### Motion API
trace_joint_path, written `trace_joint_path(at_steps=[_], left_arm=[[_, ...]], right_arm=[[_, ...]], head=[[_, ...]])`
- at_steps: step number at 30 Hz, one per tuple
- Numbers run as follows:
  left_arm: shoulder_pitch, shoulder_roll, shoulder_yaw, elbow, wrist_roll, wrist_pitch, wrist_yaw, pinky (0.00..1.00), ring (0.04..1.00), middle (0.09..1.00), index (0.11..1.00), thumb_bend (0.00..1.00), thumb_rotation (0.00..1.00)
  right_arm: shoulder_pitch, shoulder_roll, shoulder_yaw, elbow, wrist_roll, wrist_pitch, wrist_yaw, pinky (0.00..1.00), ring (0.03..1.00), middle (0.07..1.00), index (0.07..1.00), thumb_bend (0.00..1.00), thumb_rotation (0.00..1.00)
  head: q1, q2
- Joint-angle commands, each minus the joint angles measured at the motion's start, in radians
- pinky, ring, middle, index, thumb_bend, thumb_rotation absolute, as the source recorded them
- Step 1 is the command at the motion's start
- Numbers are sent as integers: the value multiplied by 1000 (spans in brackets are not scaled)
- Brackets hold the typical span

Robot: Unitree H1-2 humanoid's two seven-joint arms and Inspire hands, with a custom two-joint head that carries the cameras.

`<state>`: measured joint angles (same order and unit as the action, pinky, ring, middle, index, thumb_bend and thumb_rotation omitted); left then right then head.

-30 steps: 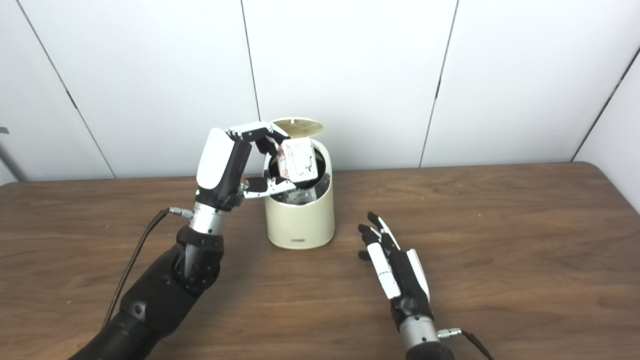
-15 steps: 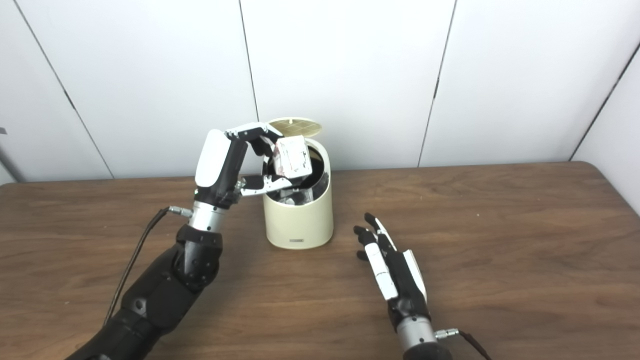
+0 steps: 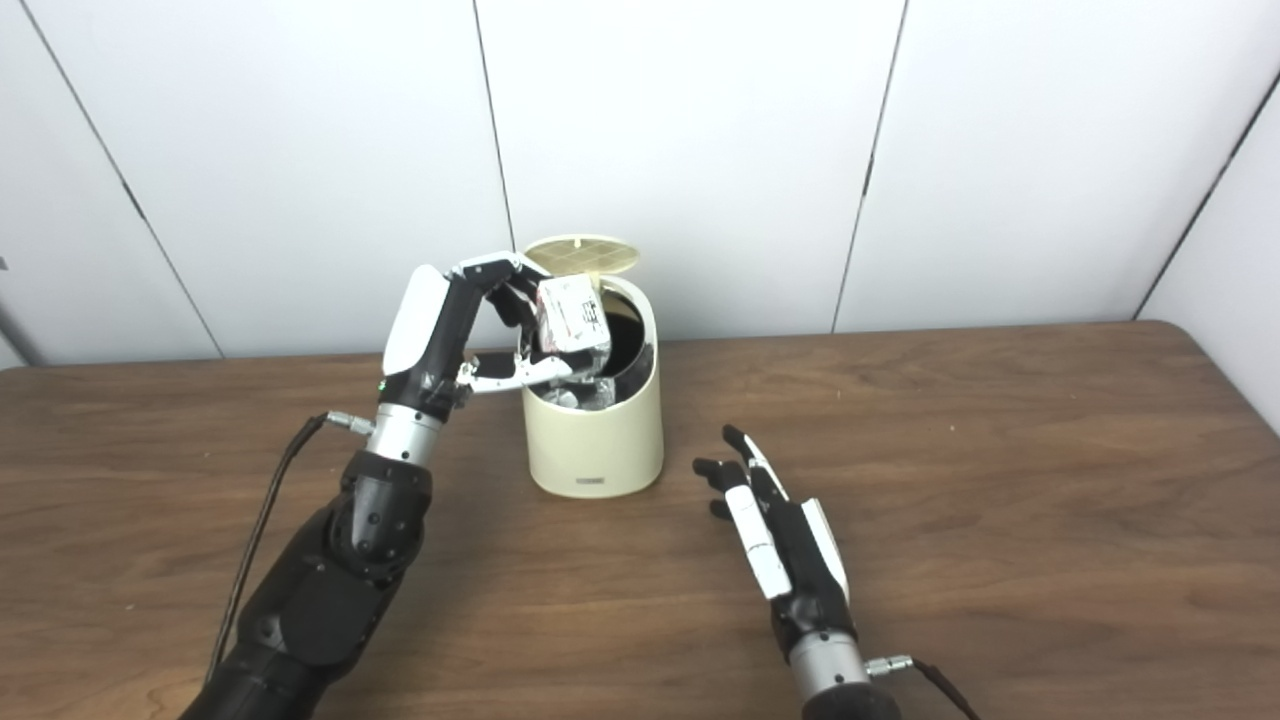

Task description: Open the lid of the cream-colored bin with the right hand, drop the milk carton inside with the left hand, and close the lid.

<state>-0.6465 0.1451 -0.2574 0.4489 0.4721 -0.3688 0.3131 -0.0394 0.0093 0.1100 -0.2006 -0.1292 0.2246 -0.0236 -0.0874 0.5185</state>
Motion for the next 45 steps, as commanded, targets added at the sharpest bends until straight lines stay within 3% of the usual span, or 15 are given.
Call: trace_joint_path(at_steps=[1,13,14,15,17,28,36,38,39,41,45], left_arm=[[-36,-1,16,-39,4,2,-11,388,444,539,495,524,55],[-28,-10,46,-51,22,5,-49,391,447,554,492,524,62],[-27,-10,47,-53,23,8,-53,394,449,555,536,757,62],[-27,-10,48,-57,24,10,-57,395,450,555,559,877,62],[-26,-11,50,-61,23,13,-64,396,449,558,581,976,77],[-26,-8,55,-80,22,37,-109,425,461,581,610,1000,102],[-25,-16,64,-75,18,6,-88,399,444,562,591,1000,97],[-18,-21,69,-87,18,-5,-75,387,439,550,576,956,54],[-13,-23,71,-95,22,-8,-67,381,436,543,534,744,51],[-5,-29,78,-110,29,-24,-45,379,407,517,525,550,10],[4,-32,90,-119,43,-80,5,424,447,509,478,504,0]], right_arm=[[-11,-1,7,-15,2,-13,17,851,870,803,930,551,992],[-11,-1,6,-23,-1,-5,16,842,859,788,916,538,987],[-10,-1,6,-24,-2,-3,15,841,858,787,914,541,986],[-11,-1,6,-26,-4,-2,15,841,858,787,913,543,986],[-11,-1,6,-27,-5,-2,15,835,855,781,909,554,984],[-14,-3,1,-29,-2,-2,15,836,849,773,919,538,967],[-16,-7,0,-29,-8,-5,15,836,845,763,920,526,973],[-17,-7,-1,-29,-5,-4,16,842,846,763,920,524,971],[-17,-7,-2,-28,-4,-2,16,847,847,763,920,522,970],[-17,-6,-4,-28,-1,0,17,847,846,764,919,519,964],[-18,-8,-7,-24,1,0,18,846,849,772,921,506,967]], head=[[0,2],[4,8],[5,10],[6,10],[6,10],[12,17],[14,17],[16,17],[17,17],[17,16],[19,14]])
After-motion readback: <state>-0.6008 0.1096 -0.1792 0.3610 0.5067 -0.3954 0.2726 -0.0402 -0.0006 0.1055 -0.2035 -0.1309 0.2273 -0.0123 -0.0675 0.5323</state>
